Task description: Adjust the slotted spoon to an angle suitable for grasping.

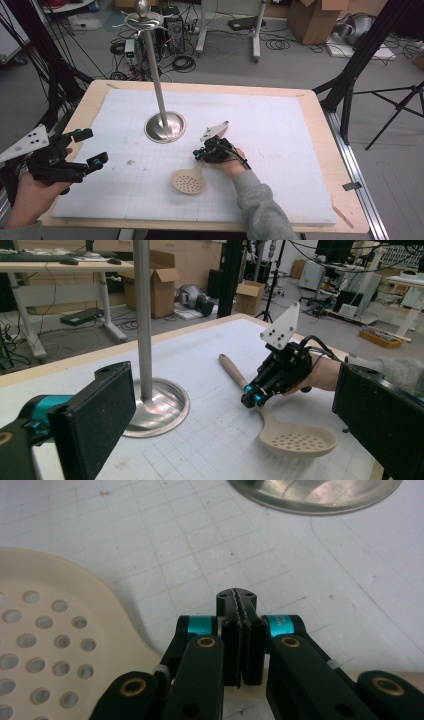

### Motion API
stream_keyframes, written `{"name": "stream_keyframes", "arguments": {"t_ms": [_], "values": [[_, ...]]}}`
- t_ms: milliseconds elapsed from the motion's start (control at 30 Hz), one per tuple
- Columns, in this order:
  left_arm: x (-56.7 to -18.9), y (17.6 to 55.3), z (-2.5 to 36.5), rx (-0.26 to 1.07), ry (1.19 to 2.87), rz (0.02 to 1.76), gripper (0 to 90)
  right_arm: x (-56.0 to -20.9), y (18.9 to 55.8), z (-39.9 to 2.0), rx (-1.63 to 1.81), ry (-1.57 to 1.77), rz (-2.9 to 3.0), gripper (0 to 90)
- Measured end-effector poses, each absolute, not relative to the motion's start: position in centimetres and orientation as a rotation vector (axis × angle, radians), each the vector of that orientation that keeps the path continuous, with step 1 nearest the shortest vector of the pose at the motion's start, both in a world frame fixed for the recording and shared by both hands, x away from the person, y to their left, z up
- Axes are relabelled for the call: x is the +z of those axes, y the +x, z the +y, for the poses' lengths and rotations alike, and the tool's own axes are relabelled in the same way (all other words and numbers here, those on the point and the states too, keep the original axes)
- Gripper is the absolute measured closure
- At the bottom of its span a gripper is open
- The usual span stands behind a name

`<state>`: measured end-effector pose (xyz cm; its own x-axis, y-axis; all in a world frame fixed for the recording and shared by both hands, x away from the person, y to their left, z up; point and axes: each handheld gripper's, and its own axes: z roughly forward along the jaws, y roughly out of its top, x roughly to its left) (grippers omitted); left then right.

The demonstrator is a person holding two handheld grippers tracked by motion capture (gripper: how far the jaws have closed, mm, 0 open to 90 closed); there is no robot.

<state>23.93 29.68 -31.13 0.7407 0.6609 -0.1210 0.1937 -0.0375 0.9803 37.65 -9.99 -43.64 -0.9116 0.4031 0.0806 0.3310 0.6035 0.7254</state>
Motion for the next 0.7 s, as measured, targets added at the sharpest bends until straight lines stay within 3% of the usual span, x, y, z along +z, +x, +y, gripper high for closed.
{"name": "stream_keyframes", "arguments": {"t_ms": [700], "values": [[-31.3, 24.0, 29.7, 0.420, 1.601, 0.711, 4.1, -43.9, 36.7, -11.9, 1.165, 0.628, 2.766, 89.8]]}}
